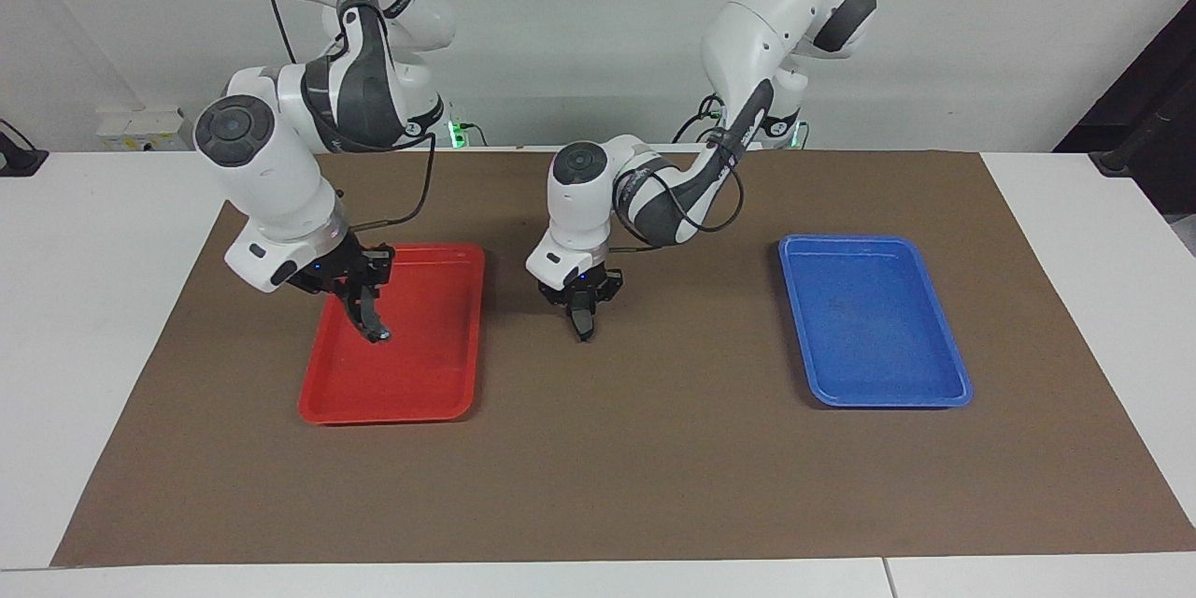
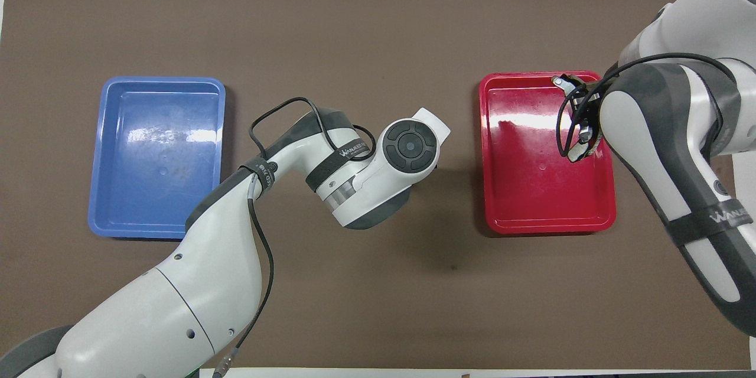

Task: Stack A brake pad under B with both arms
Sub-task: 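Lower the dark pad onto the table center and open the left gripper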

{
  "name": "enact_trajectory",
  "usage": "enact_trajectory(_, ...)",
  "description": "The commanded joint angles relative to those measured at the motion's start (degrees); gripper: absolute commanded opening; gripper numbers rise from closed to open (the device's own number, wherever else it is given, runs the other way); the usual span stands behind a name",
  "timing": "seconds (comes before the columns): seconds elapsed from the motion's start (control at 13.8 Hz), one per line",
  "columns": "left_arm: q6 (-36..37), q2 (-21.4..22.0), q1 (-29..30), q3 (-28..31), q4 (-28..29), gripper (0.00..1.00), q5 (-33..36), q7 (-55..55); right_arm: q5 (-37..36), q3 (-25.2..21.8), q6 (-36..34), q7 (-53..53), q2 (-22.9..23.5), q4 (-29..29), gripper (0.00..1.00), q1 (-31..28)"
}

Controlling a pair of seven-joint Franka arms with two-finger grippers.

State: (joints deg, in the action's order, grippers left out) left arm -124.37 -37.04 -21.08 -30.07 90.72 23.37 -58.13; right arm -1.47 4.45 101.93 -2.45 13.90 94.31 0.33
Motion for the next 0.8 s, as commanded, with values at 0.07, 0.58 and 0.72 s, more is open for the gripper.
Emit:
enact_trajectory(0.07,-1.2,-1.3,-1.1,0.9,-1.3,0.06,2.0,-1.7,0.0,0.8,-1.0,-1.2,-0.2,-0.9,0.0,-1.1)
enact_trajectory(0.58,-1.3,-1.2,-1.2,2.7,-1.9,0.9,5.1,-1.5,0.1,0.8,-1.0,-1.2,-0.2,-0.9,0.0,-1.0)
enact_trajectory(0.72,0.8,-0.1,-1.0,3.2,-2.6,1.0,5.0,-1.0,0.2,0.8,-1.1,-1.2,-0.2,-1.0,0.0,-1.1)
